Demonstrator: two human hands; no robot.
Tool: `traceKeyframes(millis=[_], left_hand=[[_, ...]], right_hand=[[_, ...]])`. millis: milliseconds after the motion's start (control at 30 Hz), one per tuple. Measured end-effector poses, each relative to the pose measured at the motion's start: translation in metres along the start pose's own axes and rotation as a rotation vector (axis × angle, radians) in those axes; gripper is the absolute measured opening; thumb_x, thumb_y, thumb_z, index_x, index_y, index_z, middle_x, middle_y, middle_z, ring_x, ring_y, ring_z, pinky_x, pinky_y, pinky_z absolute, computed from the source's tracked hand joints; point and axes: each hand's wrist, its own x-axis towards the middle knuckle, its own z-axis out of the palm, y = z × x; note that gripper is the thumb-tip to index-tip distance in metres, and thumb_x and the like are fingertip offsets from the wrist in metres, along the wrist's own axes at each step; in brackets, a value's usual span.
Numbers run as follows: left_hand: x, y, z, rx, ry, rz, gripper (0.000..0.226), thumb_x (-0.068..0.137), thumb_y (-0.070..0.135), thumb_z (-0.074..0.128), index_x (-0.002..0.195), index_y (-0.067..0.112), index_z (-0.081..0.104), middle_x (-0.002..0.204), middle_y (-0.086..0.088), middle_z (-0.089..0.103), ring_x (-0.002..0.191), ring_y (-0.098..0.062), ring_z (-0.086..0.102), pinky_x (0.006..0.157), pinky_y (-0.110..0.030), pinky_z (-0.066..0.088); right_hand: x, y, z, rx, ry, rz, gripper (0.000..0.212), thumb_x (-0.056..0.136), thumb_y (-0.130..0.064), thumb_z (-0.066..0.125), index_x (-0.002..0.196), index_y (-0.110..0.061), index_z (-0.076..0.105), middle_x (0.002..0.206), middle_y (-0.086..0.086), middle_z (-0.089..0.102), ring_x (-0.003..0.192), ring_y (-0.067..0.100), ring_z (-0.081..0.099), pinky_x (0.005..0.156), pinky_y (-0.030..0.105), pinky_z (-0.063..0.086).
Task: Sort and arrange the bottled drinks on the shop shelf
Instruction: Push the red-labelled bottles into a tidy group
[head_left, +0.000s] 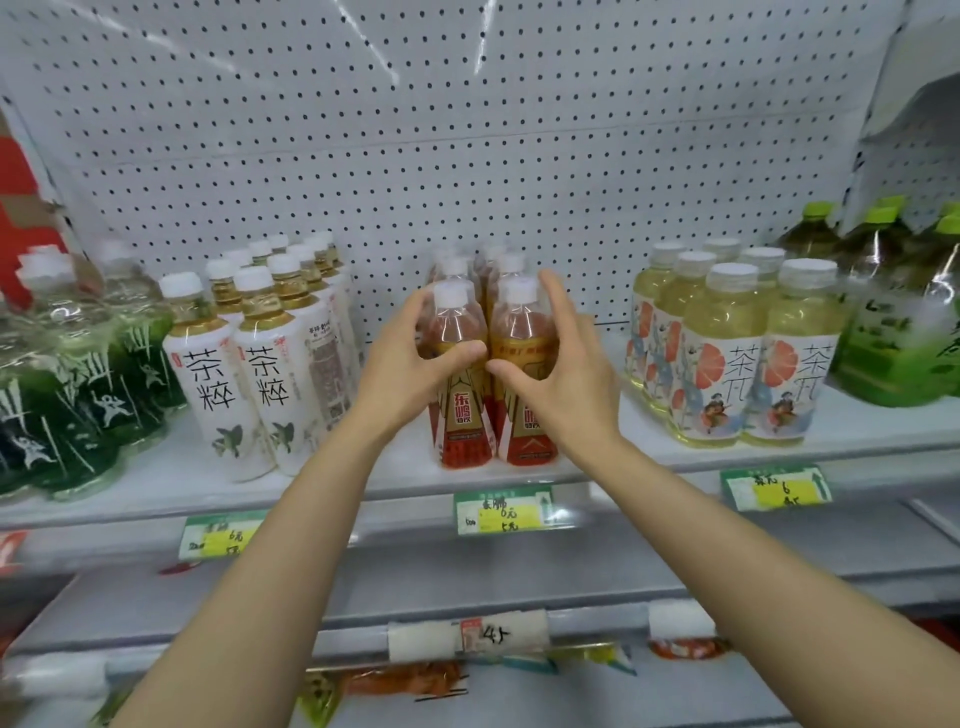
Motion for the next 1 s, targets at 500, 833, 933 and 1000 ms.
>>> traceKeyframes(millis=[500,833,933,1000], left_hand=[[0.123,0.006,-0.024,0.119,-0.125,-0.131,0.050,0.093,0.035,0.067,0.138,0.016,0.058,0.137,-0.001,0.059,0.122,-0.016,0.055,0.108,-0.043,0.045],[0.147,-0.012,-0.012,0.070,-0.216,-0.162,0.048,0.091,0.027,0.071,0.135,0.011,0.061,0.133,-0.005,0.063,0.112,-0.014,0.059,0.091,-0.029,0.049],[0.143,-0.008,-0.017,0.103,-0.240,-0.124,0.045,0.089,0.028,0.073,0.131,0.012,0.064,0.131,-0.004,0.065,0.114,-0.014,0.062,0.098,-0.032,0.051],[0.138,-0.006,-0.019,0.110,-0.250,-0.095,0.042,0.089,0.027,0.073,0.128,0.012,0.066,0.127,-0.003,0.067,0.107,-0.009,0.063,0.091,-0.023,0.051]], right_hand=[[0.137,0.006,-0.004,0.221,-0.168,0.120,0.049,0.091,-0.038,0.066,0.137,-0.024,0.056,0.125,-0.001,0.062,0.108,0.015,0.060,0.096,0.039,0.051],[0.150,0.031,0.016,0.314,-0.331,0.206,0.044,0.085,-0.033,0.075,0.126,-0.020,0.067,0.126,0.003,0.066,0.115,0.016,0.061,0.101,0.042,0.051],[0.146,0.026,0.009,0.302,-0.315,0.179,0.045,0.084,-0.028,0.077,0.126,-0.014,0.066,0.125,0.004,0.068,0.114,0.015,0.063,0.101,0.039,0.051],[0.141,0.023,0.004,0.294,-0.308,0.149,0.045,0.083,-0.027,0.078,0.125,-0.013,0.067,0.123,0.003,0.069,0.111,0.013,0.064,0.098,0.035,0.053]])
